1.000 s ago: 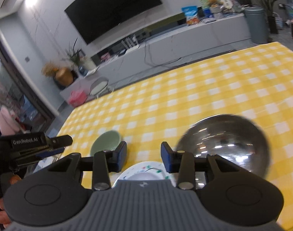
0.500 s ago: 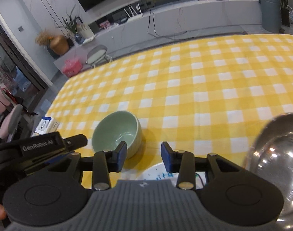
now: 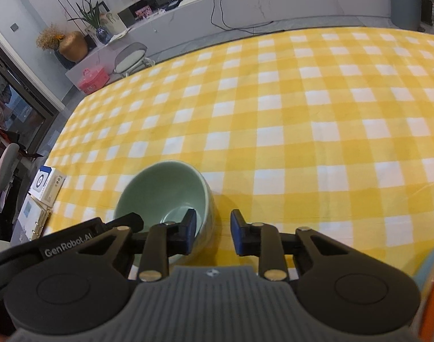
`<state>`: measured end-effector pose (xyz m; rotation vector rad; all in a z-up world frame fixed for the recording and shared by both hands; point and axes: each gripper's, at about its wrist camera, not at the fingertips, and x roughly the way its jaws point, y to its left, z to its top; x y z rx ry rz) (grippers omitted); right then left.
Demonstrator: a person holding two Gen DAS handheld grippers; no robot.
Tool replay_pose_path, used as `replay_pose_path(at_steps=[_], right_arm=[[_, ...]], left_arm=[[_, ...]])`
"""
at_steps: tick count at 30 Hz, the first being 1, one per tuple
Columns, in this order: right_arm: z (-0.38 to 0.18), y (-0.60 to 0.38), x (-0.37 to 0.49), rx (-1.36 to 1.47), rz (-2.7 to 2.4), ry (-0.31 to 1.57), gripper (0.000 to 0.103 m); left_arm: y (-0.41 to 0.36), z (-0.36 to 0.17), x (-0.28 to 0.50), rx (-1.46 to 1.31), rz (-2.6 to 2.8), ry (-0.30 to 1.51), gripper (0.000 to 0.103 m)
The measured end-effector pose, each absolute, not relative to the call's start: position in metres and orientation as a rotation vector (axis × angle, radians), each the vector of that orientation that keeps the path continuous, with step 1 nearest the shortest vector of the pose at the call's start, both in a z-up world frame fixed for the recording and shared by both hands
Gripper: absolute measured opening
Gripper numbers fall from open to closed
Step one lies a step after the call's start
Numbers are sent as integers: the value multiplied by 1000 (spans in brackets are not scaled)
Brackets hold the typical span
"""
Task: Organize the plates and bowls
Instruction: 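Move the right gripper to the green ceramic bowl and grasp its rim, then lift the green bowl and carry it toward the nested steel bowls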
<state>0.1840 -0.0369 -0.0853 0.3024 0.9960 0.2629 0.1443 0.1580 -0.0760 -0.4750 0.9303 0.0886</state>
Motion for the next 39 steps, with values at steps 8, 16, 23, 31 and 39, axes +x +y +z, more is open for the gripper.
replay_pose_path(at_steps=[8,16,23,31,39], right_arm=[[-95,-29,189,312,265,988,13],[-88,-29,180,312,248,983,9],[-68,-38,159,338,247,955,9],[-22,-76,117,405,232,863,9],[14,-140,64,492,185,776,9]], left_arm=[[153,-80,150,-451,53,923,13],[153,-77,144,-446,56,941,8],[147,-52,127,-451,61,923,8],[119,-2,97,-459,5,853,8],[69,30,68,-436,-102,810,8]])
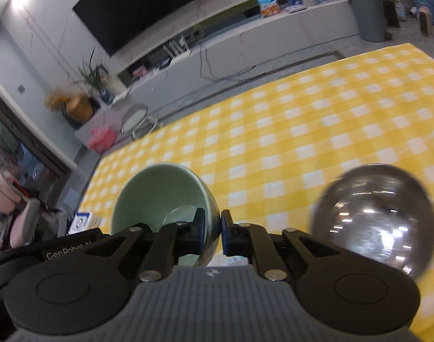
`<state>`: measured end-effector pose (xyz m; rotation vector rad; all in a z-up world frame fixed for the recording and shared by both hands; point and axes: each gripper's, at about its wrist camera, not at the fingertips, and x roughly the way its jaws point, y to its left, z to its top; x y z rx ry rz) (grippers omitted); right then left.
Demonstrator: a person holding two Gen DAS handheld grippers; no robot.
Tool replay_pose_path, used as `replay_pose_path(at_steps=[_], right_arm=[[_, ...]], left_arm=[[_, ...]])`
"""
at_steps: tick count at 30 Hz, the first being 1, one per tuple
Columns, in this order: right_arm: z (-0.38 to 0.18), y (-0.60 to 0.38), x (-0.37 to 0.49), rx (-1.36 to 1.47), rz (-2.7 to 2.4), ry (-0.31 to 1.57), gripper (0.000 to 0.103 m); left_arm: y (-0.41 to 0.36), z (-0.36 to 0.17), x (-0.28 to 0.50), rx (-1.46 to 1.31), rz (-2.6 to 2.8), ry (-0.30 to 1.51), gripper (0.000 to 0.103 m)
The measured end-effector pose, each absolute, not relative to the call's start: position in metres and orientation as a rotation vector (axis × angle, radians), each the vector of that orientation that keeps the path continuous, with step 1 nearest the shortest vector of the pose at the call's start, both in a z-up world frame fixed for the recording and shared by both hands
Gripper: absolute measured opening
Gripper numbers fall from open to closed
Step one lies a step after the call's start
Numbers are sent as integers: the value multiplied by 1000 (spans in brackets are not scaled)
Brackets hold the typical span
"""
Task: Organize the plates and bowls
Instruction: 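Lift the green bowl and carry it toward the nested steel bowls, then lower the green bowl into the orange steel bowl and open the right gripper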
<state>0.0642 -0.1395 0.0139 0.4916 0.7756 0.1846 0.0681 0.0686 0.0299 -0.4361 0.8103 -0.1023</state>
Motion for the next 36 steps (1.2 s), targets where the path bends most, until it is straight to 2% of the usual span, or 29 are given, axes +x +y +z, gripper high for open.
replay_pose_path(at_steps=[16,29,36], right_arm=[[-2,-244,16,596,2,748,9],[-36,-258,35,540,-39,810,8],[-33,-256,36,491,-46,798,8]], left_arm=[[-27,-1,72,-359,-268,953,8],[-61,-20,82,-202,-262,1046,11],[-71,-21,85,-123,-265,1061,11]])
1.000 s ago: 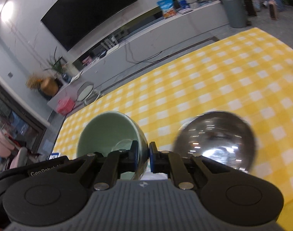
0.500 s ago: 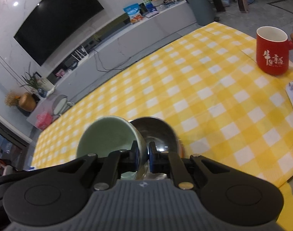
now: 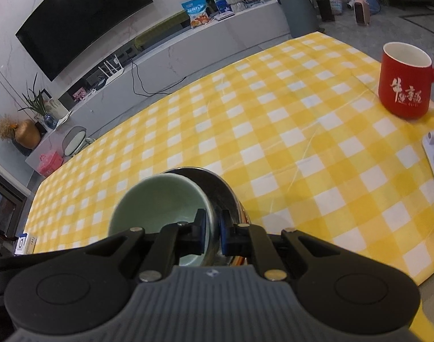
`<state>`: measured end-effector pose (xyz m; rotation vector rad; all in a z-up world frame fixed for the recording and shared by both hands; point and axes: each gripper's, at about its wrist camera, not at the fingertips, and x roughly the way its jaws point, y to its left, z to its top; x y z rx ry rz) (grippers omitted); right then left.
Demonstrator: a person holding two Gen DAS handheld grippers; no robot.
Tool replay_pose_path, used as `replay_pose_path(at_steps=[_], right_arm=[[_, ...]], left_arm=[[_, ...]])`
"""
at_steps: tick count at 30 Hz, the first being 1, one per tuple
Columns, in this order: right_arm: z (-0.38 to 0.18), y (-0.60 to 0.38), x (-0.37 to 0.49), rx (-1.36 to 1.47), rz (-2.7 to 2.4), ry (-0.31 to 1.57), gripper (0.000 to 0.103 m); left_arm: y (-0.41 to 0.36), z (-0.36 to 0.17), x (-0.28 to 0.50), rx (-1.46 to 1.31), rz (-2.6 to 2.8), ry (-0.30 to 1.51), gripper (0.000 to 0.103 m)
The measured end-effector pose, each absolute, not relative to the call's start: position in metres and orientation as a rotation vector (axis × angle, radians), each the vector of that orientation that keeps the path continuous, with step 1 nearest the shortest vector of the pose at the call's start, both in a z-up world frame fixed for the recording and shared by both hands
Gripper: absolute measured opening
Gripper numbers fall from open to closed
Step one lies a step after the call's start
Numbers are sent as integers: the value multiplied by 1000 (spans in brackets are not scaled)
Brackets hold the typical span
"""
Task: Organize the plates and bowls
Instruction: 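Lower the green bowl into the orange steel bowl and open the right gripper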
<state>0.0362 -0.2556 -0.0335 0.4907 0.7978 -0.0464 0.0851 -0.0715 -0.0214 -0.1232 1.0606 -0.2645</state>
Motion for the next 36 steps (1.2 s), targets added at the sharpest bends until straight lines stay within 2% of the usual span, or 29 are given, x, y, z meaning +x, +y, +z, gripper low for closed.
replay_pose_path(at_steps=[9,14,16,17,19,21,23,27,33,36], right_arm=[[-32,-256,38,470,-59,794,12],[-26,-254,35,445,-52,757,13],[-21,-251,33,420,-50,737,18],[-20,-251,32,415,-46,732,24],[-19,-252,32,418,-35,723,26],[-18,-252,31,424,-28,719,28],[-16,-252,30,429,-20,711,32],[-12,-254,28,433,-15,694,44],[-11,-263,25,455,-34,692,63],[-16,-270,26,486,-44,709,69]], left_arm=[[-72,-17,82,-107,-274,1049,14],[-69,-4,78,-82,-263,973,18],[-68,0,78,-84,-268,963,18],[-66,3,77,-89,-270,955,20],[-65,7,75,-90,-271,933,26],[-62,11,71,-86,-267,907,40],[-61,13,67,-83,-263,882,48],[-54,18,62,-106,-267,842,60],[-38,15,60,-208,-269,838,67],[-30,6,62,-271,-257,865,72]])
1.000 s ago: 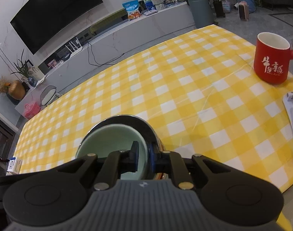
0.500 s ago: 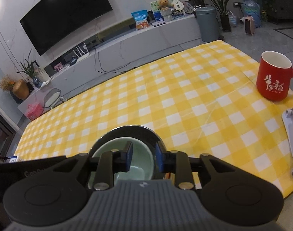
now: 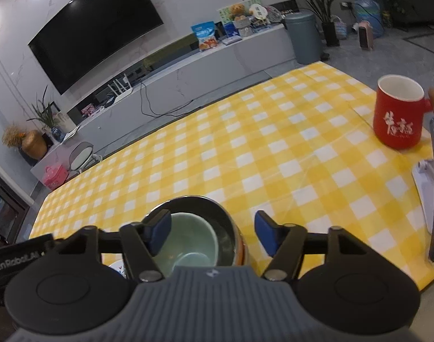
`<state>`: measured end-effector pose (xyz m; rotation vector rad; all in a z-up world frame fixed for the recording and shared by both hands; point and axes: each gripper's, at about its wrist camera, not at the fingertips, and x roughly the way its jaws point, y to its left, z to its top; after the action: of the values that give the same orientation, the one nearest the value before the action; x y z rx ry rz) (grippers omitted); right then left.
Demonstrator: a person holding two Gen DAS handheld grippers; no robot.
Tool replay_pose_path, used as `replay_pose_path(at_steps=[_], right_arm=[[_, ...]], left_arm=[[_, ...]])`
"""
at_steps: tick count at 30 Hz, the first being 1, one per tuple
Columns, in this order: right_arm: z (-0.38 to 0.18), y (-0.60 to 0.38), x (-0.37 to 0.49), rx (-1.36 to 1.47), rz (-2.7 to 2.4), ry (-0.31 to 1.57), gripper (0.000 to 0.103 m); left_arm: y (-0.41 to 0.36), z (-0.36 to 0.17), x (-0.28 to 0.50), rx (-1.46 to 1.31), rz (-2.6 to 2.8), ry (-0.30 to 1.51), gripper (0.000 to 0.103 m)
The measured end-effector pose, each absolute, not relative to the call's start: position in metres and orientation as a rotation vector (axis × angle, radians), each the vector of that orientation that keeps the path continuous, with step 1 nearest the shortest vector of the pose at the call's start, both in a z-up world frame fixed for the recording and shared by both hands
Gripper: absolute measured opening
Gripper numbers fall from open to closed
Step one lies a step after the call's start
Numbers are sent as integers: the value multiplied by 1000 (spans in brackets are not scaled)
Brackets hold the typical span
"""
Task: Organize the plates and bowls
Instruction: 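Grasp the rim of the stacked bowls with the left gripper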
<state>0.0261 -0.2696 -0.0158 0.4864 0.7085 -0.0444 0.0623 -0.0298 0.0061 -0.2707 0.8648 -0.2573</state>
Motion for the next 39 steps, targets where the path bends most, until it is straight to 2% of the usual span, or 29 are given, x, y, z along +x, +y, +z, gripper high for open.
replay_pose_path(at_steps=[5,20,33,36,39], right_arm=[[-35,-278,33,577,-45,785,77],[-82,-291,46,804,-22,922,77],[-88,-292,48,857,7,928,63],[-91,-294,49,876,11,935,54],[-91,-294,49,869,10,934,52]], left_arm=[[-18,-12,67,-382,-244,932,75],[-11,-60,82,-584,-258,1037,75],[-24,-82,93,-619,-294,1102,69],[-27,-81,93,-601,-288,1104,62],[-28,-81,92,-588,-279,1101,57]])
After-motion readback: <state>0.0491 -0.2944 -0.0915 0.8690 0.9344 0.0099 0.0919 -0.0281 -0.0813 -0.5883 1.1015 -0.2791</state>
